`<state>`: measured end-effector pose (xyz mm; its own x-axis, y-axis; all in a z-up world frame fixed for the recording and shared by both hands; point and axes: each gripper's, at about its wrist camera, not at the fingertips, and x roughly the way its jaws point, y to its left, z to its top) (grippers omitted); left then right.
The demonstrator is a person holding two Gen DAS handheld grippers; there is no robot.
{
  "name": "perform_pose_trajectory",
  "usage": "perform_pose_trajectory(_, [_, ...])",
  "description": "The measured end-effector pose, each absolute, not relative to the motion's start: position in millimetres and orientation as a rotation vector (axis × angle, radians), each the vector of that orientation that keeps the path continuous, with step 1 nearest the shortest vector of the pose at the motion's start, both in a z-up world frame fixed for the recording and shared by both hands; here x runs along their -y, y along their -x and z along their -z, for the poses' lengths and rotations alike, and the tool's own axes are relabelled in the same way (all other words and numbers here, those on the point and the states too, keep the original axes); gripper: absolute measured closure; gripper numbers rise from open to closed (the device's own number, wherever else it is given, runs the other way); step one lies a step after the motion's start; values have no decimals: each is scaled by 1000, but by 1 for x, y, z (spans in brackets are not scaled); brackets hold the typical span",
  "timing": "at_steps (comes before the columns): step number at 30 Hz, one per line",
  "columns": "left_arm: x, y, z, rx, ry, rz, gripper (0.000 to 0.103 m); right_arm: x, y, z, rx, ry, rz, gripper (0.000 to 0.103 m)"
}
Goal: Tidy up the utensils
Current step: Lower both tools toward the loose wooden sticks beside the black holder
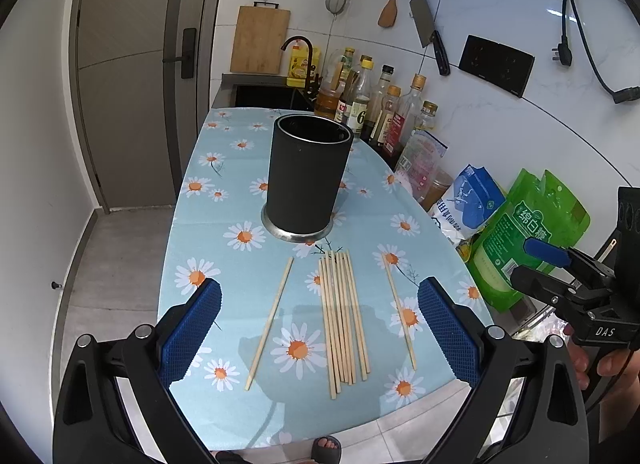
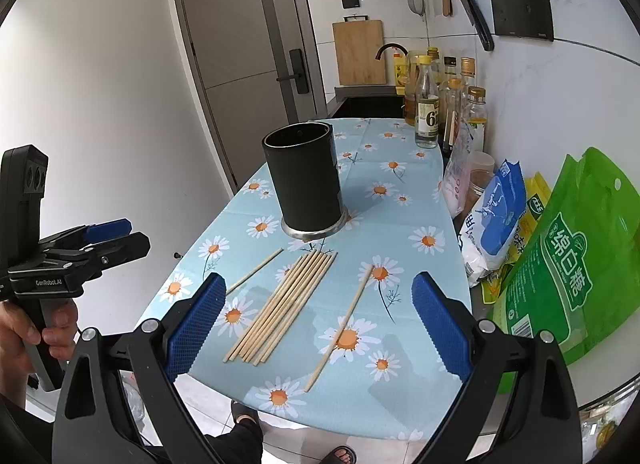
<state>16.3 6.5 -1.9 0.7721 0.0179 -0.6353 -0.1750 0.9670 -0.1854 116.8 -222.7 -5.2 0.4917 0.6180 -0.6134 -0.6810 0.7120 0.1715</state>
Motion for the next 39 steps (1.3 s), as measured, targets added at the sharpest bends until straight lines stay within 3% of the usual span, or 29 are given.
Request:
perform_pose_trajectory(20, [-19,-44,7,-792,214,-15,7,214,-143,11,-788,11,-718,10])
perform_pose_trajectory(28, [-46,-72,27,-926,190,2,7,197,-176,24,-927,-24,-671,10])
perform_pose_trajectory(35, [-67,-89,49,-1062,197,39,7,164,-201,58,-1100,111,-565,11])
perform_pose_trajectory(39, [-64,-101,59,-1119,139,84,7,145,-219,83,-1251,127,-526,27])
